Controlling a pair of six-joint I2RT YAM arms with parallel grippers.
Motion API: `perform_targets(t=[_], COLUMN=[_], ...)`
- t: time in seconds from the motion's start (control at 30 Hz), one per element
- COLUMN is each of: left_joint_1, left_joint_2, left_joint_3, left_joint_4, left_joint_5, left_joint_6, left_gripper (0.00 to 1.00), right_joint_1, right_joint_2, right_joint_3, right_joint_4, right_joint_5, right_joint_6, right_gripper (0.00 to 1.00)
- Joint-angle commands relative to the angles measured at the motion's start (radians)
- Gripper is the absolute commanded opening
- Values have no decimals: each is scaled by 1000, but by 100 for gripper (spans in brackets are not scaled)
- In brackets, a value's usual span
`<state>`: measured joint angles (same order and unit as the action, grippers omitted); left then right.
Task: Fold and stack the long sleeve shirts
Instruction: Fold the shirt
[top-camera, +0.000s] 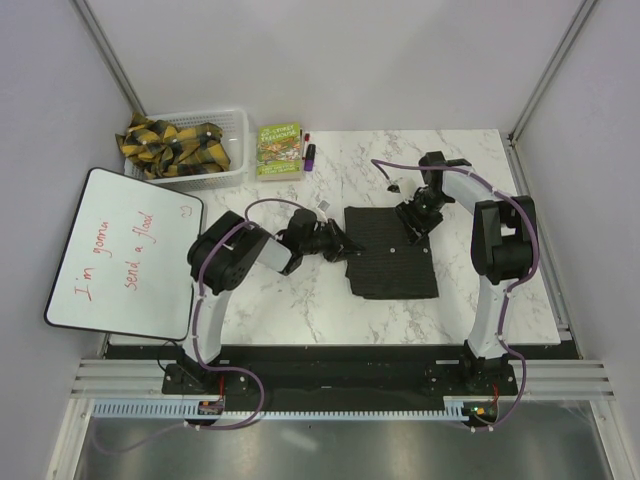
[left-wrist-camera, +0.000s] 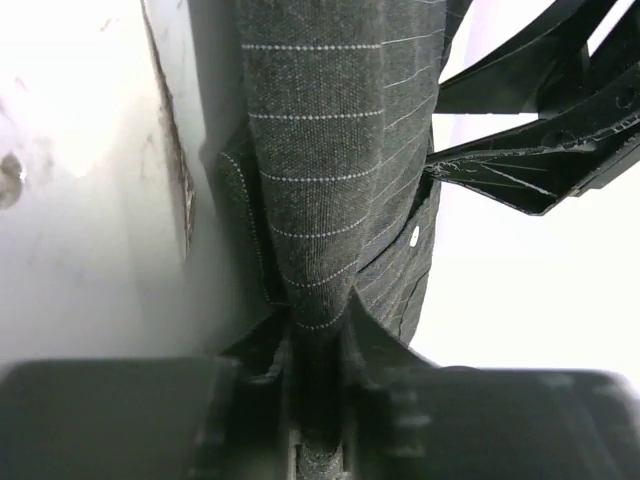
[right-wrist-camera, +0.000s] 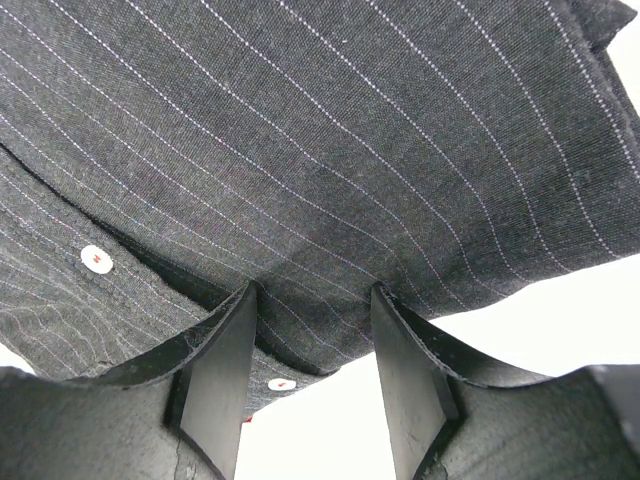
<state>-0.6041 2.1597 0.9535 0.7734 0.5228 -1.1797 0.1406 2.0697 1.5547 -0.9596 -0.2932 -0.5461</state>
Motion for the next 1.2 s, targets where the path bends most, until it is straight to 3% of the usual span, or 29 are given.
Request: perform_targets(t=[0.0, 0.13, 0.17, 0.27, 0.3, 0.37, 0.4, 0.53, 0.7, 0.8, 0.87, 1.0, 1.17], left_joint_1=[33, 96, 107, 139, 145, 153, 155, 158, 138, 84, 23, -88, -230], left_joint_2=[-84, -187, -217, -245, -253, -256, -248, -187, -132, -123, -130, -139, -66], left_joint_3=[-4, 76, 99, 249, 340, 419, 514, 790, 1141, 1218, 1202, 984, 753], left_joint_4=[-208, -524, -681, -938, -1094, -1202, -1332, -1581, -1648, -1639, -1613, -1534, -1520], left_joint_5=[6, 49, 52, 36, 20, -27, -49, -252, -552, -676, -753, -875, -923], left_joint_6=[151, 382, 437, 703, 835, 943, 1062, 1349, 1770, 1957, 2050, 2111, 1905], left_gripper=[2, 2, 2, 2, 2, 2, 2, 2, 2, 2, 2, 2, 2], right_joint_1=[14, 4, 1, -18, -28, -47, -52, -82, -118, -136, -136, -174, -194], right_joint_2=[-16, -48, -63, -95, -103, -124, -129, -163, -192, -192, -183, -172, -177], right_joint_3=[-28, -21, -18, -10, -8, -5, -5, -16, -50, -58, -53, -54, -84], right_joint_4=[16, 12, 10, 9, 9, 4, 1, -5, -5, -5, -7, -7, -10], right_joint_5=[-32, -95, -106, -159, -173, -201, -205, -216, -228, -239, -245, -265, -270], right_joint_6=[1, 52, 64, 112, 123, 144, 146, 135, 115, 113, 115, 123, 115], right_gripper=[57, 59, 60, 65, 66, 66, 67, 68, 68, 68, 68, 68, 69])
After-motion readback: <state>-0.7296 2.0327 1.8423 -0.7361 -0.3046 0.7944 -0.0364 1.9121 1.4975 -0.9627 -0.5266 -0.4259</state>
